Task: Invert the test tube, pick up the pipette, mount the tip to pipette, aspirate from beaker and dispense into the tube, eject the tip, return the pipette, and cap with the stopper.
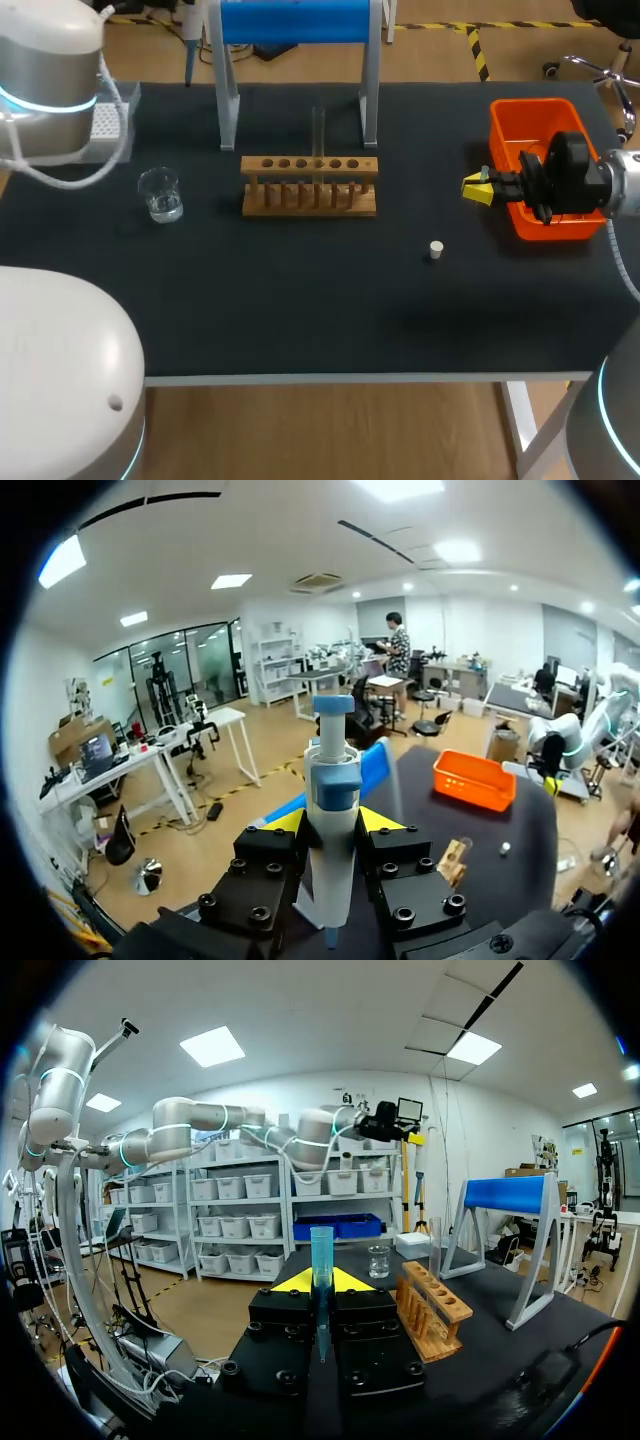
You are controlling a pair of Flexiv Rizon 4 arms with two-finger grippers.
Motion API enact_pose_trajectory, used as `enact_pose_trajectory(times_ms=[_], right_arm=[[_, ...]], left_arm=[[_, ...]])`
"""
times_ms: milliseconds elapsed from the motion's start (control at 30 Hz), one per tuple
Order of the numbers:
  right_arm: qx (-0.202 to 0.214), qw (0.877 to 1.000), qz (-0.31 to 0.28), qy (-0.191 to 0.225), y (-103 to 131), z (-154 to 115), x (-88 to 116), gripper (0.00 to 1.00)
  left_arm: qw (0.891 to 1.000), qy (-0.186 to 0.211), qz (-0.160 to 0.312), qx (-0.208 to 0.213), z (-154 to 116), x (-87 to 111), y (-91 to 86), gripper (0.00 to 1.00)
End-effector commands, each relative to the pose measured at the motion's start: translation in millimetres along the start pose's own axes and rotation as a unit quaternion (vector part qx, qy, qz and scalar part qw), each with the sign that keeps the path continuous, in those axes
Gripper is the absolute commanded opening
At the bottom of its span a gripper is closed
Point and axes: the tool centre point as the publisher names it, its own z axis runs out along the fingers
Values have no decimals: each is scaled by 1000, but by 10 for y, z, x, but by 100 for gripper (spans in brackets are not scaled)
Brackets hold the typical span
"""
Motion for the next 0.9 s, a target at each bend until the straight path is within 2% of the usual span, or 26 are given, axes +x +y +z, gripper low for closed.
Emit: enact_pose_trajectory(times_ms=[33, 700, 900], right_arm=[[0, 1000, 0, 1, -2, -5, -1, 0], [0, 1000, 0, 1, -2, -5, -1, 0], [0, 1000, 0, 1, -2, -5, -1, 0]], left_arm=[[999, 44, 0, -3, -20, -30, -13, 0], [999, 44, 0, -3, -20, -30, -13, 0], [994, 106, 28, 19, -134, 218, -202, 0]])
